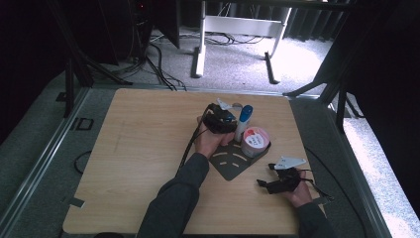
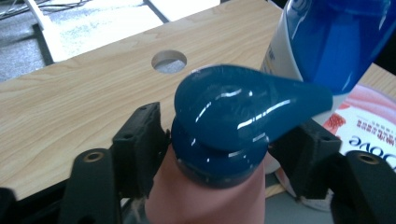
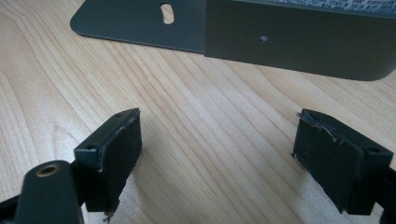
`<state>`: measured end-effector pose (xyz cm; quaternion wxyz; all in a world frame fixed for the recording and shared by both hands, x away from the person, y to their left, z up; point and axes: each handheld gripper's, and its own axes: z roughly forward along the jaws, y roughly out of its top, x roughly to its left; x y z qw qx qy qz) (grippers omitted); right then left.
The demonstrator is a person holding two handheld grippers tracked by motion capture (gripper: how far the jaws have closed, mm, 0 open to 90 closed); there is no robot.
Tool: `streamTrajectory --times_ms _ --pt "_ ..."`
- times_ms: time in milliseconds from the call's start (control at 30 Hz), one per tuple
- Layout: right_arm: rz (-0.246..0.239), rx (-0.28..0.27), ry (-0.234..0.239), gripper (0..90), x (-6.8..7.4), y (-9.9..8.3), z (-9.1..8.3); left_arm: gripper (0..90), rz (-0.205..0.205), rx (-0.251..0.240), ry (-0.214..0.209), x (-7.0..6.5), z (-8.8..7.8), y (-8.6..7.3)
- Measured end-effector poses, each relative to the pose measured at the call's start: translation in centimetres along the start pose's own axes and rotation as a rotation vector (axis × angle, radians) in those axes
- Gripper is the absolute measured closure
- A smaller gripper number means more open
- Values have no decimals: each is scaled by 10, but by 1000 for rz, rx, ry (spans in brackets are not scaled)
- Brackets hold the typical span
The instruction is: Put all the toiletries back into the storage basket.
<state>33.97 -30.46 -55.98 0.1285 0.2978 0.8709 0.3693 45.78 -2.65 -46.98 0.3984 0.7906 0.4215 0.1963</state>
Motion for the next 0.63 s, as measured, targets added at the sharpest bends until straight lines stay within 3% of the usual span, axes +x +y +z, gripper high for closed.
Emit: streamTrajectory --times_ms 200,633 --pt "0 0 0 151 0 0 0 259 21 8 -23 2 -8 -3" --pt "0 0 0 151 0 0 0 246 19 -17 -50 17 -42 -23"
